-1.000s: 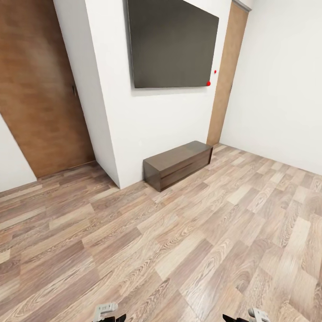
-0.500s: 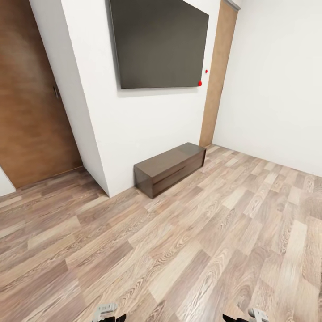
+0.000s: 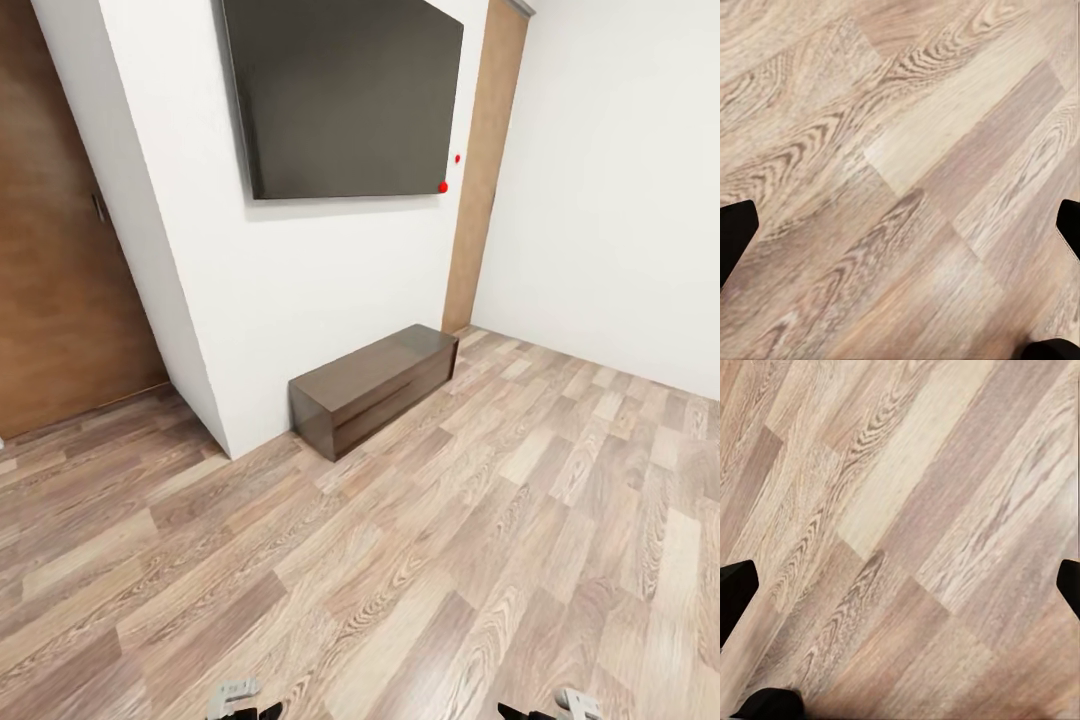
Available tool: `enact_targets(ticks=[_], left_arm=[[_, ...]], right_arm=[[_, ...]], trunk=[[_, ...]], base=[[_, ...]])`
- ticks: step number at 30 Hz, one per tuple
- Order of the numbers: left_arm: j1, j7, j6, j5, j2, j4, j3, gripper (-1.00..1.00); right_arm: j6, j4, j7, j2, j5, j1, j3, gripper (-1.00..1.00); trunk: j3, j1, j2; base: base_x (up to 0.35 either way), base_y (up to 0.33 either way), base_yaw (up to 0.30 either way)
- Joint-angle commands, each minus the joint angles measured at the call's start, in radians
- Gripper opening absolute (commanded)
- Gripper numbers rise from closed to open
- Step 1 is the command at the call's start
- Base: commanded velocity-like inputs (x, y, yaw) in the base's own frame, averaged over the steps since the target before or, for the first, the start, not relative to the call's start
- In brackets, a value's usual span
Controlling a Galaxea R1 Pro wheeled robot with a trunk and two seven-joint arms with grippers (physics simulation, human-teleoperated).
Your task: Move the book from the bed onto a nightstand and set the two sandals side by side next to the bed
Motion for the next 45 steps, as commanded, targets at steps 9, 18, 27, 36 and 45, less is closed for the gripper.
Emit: enact_targets(ticks=[9,18,27,36,45], left_arm=[[0.000,-0.002,-0.004,-0.011,0.000,0.001,0.008,1.00],[0.000,-0.002,-0.004,-0.011,0.000,0.001,0.010,1.00],[0.000,-0.002,-0.004,-0.011,0.000,0.001,0.010,1.00],[0.000,-0.002,-0.004,-0.011,0.000,0.000,0.010,1.00],[0.000,-0.002,-0.003,-0.011,0.000,-0.001,0.010,1.00]], right_arm=[[0.006,-0.001,0.006,0.000,0.005,-0.001,-0.008,1.00],[0.006,-0.001,0.006,0.000,0.005,-0.001,-0.008,1.00],[0.006,-0.001,0.005,0.000,0.005,-0.001,-0.008,1.00],[0.006,-0.001,0.005,0.000,0.004,-0.001,-0.008,1.00],[0.006,-0.001,0.005,0.000,0.004,-0.001,-0.008,1.00]], trunk=[[-0.001,0.000,0.000],[-0.001,0.000,0.000],[-0.001,0.000,0.000],[-0.001,0.000,0.000],[-0.001,0.000,0.000]], base=[[0.332,0.000,-0.170],[0.136,0.000,-0.197],[0.003,0.000,-0.276],[0.111,0.000,-0.278],[0.312,0.000,-0.261]])
